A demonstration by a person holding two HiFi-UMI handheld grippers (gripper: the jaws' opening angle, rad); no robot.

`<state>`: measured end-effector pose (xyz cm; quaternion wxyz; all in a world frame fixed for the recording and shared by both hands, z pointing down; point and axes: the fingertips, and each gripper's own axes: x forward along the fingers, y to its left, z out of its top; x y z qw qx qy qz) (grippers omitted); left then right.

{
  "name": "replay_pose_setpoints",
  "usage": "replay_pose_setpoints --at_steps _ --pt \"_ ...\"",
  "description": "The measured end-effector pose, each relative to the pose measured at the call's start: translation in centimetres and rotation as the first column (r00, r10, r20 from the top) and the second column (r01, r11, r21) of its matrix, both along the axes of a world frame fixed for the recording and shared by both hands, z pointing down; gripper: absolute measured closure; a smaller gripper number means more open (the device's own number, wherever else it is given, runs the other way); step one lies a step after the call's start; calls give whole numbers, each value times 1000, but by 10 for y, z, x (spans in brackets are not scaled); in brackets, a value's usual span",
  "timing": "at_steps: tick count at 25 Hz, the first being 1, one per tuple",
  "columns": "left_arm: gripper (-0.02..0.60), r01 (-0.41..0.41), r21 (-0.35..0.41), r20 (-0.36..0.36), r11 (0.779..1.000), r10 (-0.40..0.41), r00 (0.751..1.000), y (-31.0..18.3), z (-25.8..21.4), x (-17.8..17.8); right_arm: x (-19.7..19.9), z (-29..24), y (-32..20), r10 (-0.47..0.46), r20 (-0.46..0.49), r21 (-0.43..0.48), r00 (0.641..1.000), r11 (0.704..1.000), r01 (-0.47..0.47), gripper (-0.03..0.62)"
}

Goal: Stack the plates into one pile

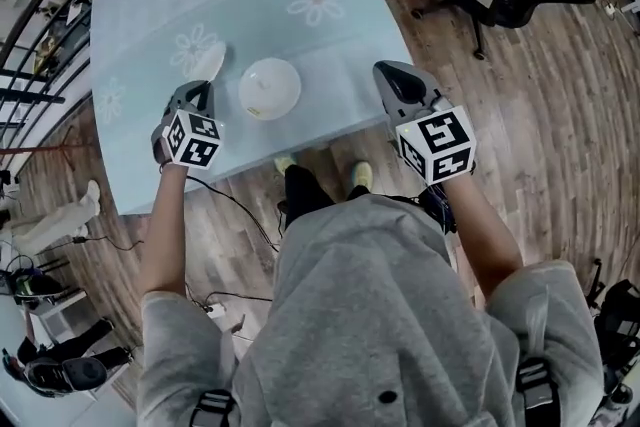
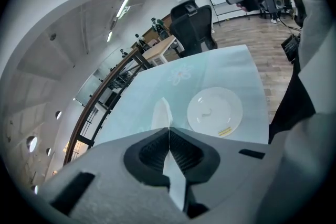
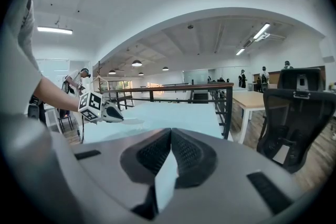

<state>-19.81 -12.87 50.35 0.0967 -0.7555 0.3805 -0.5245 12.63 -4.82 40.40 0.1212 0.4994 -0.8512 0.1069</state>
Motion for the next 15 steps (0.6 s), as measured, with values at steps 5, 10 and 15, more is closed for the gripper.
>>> replay_pose_setpoints --at_steps 5,10,15 --pt "561 -33 -12 21 999 34 999 21 12 38 6 -2 10 -15 0 13 1000 1000 15 569" --pt "561 -90 -46 34 995 92 995 40 29 80 14 2 17 -15 9 9 1000 1000 15 569" --pt "561 -119 -115 59 986 126 990 58 59 109 24 7 25 -20 15 2 1000 1000 20 569"
